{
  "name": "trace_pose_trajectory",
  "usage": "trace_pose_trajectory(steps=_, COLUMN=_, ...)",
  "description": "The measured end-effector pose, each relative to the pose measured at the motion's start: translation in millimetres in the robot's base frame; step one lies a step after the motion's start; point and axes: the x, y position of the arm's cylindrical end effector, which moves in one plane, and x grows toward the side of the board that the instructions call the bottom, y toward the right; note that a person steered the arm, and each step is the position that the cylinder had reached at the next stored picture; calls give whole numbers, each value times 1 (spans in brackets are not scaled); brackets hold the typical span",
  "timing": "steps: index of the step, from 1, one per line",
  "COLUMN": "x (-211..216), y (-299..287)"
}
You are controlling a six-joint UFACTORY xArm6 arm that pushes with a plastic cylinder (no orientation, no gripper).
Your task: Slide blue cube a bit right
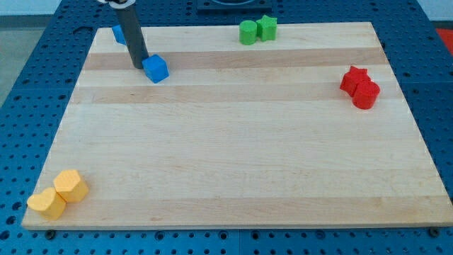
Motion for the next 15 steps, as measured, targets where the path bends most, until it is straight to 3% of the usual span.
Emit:
trace_pose_trajectory(steps=5, x=63, y=-10)
trace_pose_trajectory(steps=10, x=67, y=-10)
trace_pose_trajectory(steps=12, x=35, y=-49)
trace_pose_trajectory(steps=15, x=20, y=-44)
